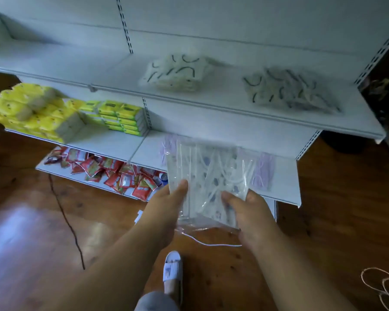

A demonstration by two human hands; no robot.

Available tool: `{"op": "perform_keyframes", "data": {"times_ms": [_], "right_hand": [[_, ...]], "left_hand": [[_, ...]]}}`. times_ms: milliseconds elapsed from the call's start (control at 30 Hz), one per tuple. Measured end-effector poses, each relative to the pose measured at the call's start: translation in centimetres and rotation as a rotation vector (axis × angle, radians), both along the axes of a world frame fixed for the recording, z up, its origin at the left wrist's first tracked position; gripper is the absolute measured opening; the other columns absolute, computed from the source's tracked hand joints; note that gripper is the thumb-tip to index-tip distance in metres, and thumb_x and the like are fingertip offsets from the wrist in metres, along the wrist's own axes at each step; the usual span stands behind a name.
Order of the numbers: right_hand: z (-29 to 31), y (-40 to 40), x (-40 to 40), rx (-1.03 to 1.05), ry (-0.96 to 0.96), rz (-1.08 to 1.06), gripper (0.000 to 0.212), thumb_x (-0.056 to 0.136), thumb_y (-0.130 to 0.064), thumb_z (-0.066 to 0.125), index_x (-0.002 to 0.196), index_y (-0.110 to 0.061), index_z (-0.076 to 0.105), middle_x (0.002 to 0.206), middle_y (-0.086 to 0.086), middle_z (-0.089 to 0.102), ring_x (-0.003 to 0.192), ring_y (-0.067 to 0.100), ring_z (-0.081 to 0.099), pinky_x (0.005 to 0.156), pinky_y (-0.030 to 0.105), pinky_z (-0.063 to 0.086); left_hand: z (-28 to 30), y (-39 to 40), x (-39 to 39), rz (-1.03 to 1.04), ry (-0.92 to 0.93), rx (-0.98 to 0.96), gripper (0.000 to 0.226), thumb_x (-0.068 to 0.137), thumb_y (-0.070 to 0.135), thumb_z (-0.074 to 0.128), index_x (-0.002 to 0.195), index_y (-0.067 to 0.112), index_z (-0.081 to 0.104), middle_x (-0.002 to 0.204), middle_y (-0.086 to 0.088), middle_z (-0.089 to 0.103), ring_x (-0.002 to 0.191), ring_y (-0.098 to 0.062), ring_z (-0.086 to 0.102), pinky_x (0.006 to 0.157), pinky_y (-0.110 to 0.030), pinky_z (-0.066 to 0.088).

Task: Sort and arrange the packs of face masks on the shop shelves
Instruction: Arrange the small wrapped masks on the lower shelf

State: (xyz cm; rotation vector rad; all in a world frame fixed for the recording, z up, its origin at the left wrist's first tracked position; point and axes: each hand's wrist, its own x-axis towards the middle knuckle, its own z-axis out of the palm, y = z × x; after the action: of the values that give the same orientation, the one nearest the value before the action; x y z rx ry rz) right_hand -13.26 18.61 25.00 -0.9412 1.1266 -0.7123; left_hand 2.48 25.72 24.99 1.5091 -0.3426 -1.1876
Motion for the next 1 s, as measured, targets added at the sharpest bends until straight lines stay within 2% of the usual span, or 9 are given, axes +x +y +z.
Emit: {"op": "perform_keyframes", "data": {"times_ms": [67,133,233,400,467,567,700,900,1000], "right_hand": [[3.3,0.1,-0.6,-0.077,0.004,0.011,0.014,0.091,-0.007,0.066,0.096,-0.018,0.074,0.096,0.002,0.077,0.085,0.017,0.074,0.069,0.031,0.059],[6.6,0.2,-1.0,-0.138,0.001,0.049,0.017,0.090,-0.011,0.068,0.102,-0.023,0.073,0.099,-0.003,0.077,0.096,0.019,0.073,0.089,0.040,0.057],[10.9,0.2,-1.1,-0.179,-0.067,0.074,0.028,0.089,-0.006,0.069,0.113,-0.019,0.069,0.106,0.002,0.076,0.103,0.024,0.071,0.098,0.053,0.052],[16.6,-0.6,0.5,-0.294,-0.078,-0.013,0.023,0.090,-0.003,0.068,0.109,-0.015,0.071,0.097,0.003,0.077,0.095,0.026,0.073,0.090,0.051,0.057],[18.6,-0.9,1.9,-0.325,-0.086,-0.061,0.020,0.090,-0.003,0.067,0.107,-0.013,0.072,0.092,0.002,0.078,0.090,0.024,0.074,0.084,0.047,0.059],[22.2,-1.4,5.0,-0.377,-0.107,-0.106,0.012,0.091,-0.003,0.066,0.097,-0.012,0.072,0.079,0.000,0.077,0.076,0.018,0.074,0.070,0.037,0.062],[27.6,-2.7,11.1,-0.547,-0.097,-0.166,0.010,0.091,-0.008,0.067,0.084,-0.014,0.072,0.061,-0.009,0.071,0.052,0.001,0.066,0.045,0.016,0.049],[34.3,-5.4,18.6,-0.620,-0.113,-0.221,0.010,0.093,-0.008,0.065,0.091,-0.016,0.069,0.090,0.003,0.075,0.073,0.014,0.073,0.057,0.029,0.058],[38.1,-7.8,20.2,-0.691,-0.070,-0.237,0.009,0.092,-0.006,0.065,0.096,-0.014,0.069,0.094,0.010,0.073,0.073,0.025,0.074,0.058,0.043,0.061]], "left_hand": [[3.2,0.3,-0.3,-0.010,-0.046,-0.044,0.021,0.099,0.029,0.061,0.107,0.013,0.072,0.099,-0.010,0.078,0.094,-0.031,0.075,0.093,-0.052,0.055],[6.1,0.2,-0.4,-0.001,-0.114,-0.077,0.020,0.094,0.025,0.068,0.109,0.012,0.072,0.100,-0.008,0.078,0.095,-0.030,0.074,0.095,-0.054,0.055],[9.9,-0.2,-0.5,0.026,-0.172,-0.133,0.016,0.090,0.021,0.072,0.105,0.014,0.072,0.097,-0.006,0.078,0.092,-0.028,0.075,0.092,-0.053,0.056],[15.2,-1.0,0.6,0.091,-0.276,-0.268,0.021,0.091,0.037,0.070,0.104,0.021,0.071,0.094,0.003,0.078,0.089,-0.020,0.074,0.082,-0.042,0.059],[17.1,-1.5,2.1,0.087,-0.258,-0.319,0.029,0.084,0.045,0.072,0.105,0.024,0.072,0.098,0.001,0.078,0.093,-0.023,0.074,0.087,-0.046,0.058],[20.5,-2.7,5.5,0.075,-0.249,-0.383,0.014,0.090,0.028,0.072,0.101,0.020,0.073,0.096,-0.003,0.078,0.092,-0.027,0.075,0.085,-0.047,0.059],[26.6,-4.7,11.6,0.046,-0.355,-0.469,0.008,0.094,0.019,0.068,0.100,0.017,0.073,0.093,-0.005,0.078,0.088,-0.028,0.075,0.081,-0.051,0.060],[35.1,-7.6,18.7,0.003,-0.528,-0.545,0.015,0.093,0.027,0.069,0.105,0.018,0.070,0.092,-0.003,0.076,0.081,-0.022,0.074,0.072,-0.040,0.062],[38.9,-9.6,20.8,-0.042,-0.529,-0.562,0.019,0.099,0.035,0.060,0.109,0.020,0.065,0.094,-0.002,0.072,0.083,-0.022,0.072,0.066,-0.035,0.062]]}}
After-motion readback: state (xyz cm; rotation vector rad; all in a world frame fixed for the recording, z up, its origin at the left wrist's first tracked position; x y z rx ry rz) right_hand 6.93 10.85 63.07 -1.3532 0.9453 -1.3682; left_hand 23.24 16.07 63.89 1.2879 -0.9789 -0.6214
